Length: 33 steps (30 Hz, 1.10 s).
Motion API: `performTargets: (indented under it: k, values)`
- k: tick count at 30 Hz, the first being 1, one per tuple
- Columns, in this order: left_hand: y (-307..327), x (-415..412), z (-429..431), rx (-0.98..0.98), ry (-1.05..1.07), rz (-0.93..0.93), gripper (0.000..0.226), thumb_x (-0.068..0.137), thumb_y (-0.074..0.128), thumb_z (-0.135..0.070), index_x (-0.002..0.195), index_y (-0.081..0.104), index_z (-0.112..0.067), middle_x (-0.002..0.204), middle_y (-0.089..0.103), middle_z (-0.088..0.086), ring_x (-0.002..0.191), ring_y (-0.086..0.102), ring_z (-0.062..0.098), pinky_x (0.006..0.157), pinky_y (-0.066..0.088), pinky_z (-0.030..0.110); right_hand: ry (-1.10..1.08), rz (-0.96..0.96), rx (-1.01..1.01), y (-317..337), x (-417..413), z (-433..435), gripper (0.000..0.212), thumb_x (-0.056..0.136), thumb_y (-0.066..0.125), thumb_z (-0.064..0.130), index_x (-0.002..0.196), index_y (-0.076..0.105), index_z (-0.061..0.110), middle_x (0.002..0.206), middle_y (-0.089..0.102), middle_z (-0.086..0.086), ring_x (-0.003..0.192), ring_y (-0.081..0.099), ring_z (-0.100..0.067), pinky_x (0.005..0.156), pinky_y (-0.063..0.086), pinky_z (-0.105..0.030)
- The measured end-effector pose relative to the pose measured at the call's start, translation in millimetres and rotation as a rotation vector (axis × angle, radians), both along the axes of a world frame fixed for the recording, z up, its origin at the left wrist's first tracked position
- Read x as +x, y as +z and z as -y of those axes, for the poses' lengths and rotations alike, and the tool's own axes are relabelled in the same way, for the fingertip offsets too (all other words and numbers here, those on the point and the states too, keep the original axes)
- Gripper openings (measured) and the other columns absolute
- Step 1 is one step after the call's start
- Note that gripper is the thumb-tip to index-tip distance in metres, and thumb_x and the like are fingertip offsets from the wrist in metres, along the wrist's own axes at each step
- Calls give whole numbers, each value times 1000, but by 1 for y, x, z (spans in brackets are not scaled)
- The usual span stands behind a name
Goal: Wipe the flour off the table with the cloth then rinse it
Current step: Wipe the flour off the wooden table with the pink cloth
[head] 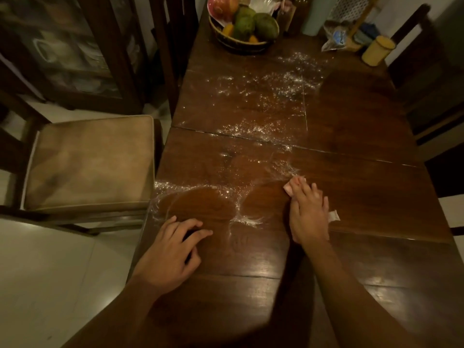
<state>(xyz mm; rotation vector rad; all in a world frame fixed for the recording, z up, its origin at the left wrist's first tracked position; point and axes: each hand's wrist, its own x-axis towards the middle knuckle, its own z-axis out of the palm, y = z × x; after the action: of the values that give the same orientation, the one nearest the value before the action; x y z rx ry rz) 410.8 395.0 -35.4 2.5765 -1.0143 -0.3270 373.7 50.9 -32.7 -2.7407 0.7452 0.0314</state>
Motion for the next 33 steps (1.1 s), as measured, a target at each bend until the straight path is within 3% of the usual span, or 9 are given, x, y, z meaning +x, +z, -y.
performTargets:
  k: [3,7,11,13,16,19,27,30,33]
  values:
    - [2,0,0,-8,6,-8,46,92,46,-34,138,47,-38,136,44,-9,127,44,12,121,11,38,102,13,-13,-6,14,-38,55,103,25,29,157,21,36,166,11,9,155,7,-21,126,10,-50]
    - [3,-1,2,-19,6,-17,46,92,47,-34,138,48,-38,135,45,-9,126,45,12,121,9,36,558,-58,79,-4,-39,-67,55,104,24,34,158,16,41,168,5,14,155,-1,-12,126,6,-45]
    - [5,0,1,-27,5,-21,45,92,46,-33,137,48,-37,135,45,-9,125,44,12,122,8,35,1012,-43,-9,5,-96,-42,57,102,37,33,157,25,41,167,16,15,154,14,-16,123,11,-43]
    - [5,1,1,-27,7,-24,45,92,45,-33,137,48,-37,135,46,-9,125,44,12,122,9,36,911,-70,8,4,-89,-23,54,102,33,35,155,27,44,165,17,18,154,14,-14,122,13,-47]
    - [5,1,0,-22,6,-31,45,93,42,-33,138,47,-37,136,45,-8,126,42,12,122,8,36,427,-80,67,3,-58,-37,55,101,20,38,154,18,51,165,10,22,155,4,-11,125,6,-49]
    - [3,1,0,-25,6,-34,46,93,42,-31,139,47,-34,137,45,-7,128,42,12,122,9,36,119,-26,40,1,-29,-93,58,98,18,37,156,25,40,166,13,13,155,7,-19,125,2,-46]
    - [2,1,-1,-42,59,-56,52,91,34,-28,142,44,-26,141,42,-5,135,37,17,122,11,32,797,-62,58,3,-90,-104,53,103,34,34,155,25,46,166,10,21,155,6,-11,124,-2,-40]
    - [2,1,-1,-36,67,-72,50,93,42,-24,143,42,-28,143,40,-7,138,34,18,122,14,36,376,-44,44,1,-110,-60,48,101,29,35,145,36,54,163,15,25,155,9,-13,124,-4,-44]
    - [2,2,0,-30,78,-68,49,94,40,-26,143,43,-28,143,40,-7,138,33,19,122,19,40,-97,-64,7,3,-100,-77,58,98,19,41,156,24,39,166,12,11,155,4,-24,125,0,-52]
